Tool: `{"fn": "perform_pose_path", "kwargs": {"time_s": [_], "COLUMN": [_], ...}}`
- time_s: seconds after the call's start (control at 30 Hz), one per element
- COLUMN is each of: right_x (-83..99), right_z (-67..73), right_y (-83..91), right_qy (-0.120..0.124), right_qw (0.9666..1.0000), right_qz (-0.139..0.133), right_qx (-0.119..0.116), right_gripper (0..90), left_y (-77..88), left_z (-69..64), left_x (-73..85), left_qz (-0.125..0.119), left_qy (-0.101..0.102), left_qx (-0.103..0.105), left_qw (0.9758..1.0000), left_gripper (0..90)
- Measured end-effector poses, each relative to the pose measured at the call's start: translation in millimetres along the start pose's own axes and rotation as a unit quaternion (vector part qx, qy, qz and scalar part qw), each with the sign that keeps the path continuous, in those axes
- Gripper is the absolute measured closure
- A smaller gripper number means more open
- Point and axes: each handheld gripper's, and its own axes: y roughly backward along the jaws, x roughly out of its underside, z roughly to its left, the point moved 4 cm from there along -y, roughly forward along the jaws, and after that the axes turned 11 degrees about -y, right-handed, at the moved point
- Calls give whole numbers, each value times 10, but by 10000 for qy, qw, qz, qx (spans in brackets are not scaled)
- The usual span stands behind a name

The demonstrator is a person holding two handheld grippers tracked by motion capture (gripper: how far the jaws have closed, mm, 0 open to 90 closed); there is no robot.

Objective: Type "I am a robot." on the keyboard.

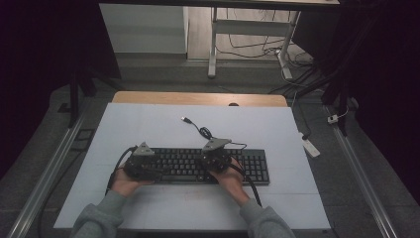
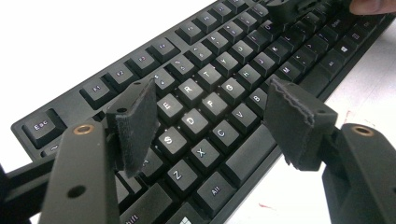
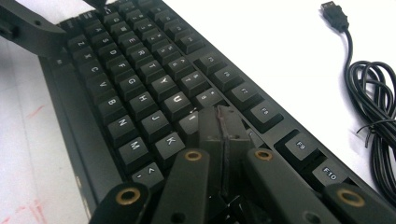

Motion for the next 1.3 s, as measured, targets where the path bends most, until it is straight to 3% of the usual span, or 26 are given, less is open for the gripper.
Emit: {"fn": "perform_pose_path", "kwargs": {"time_s": [0.4,0.87,1.1,1.3], "right_x": [22,-8,99,231], "right_z": [-5,-10,-86,-206], "right_y": [-70,141,370,568], "right_qy": [2,-30,-76,-186], "right_qw": [9999,9997,9993,9989], "right_qz": [144,-256,-365,-438], "right_qx": [36,-50,-23,49], "right_gripper": [900,893,709,636], "left_y": [1,11,25,21], "left_z": [1,9,25,22], "left_x": [2,3,8,7], "left_qz": [4,-22,-38,-33], "left_qy": [-5,-5,18,13], "left_qx": [-9,-38,-60,-57], "left_qw": [10000,10000,10000,10000], "left_gripper": [347,347,347,347]}}
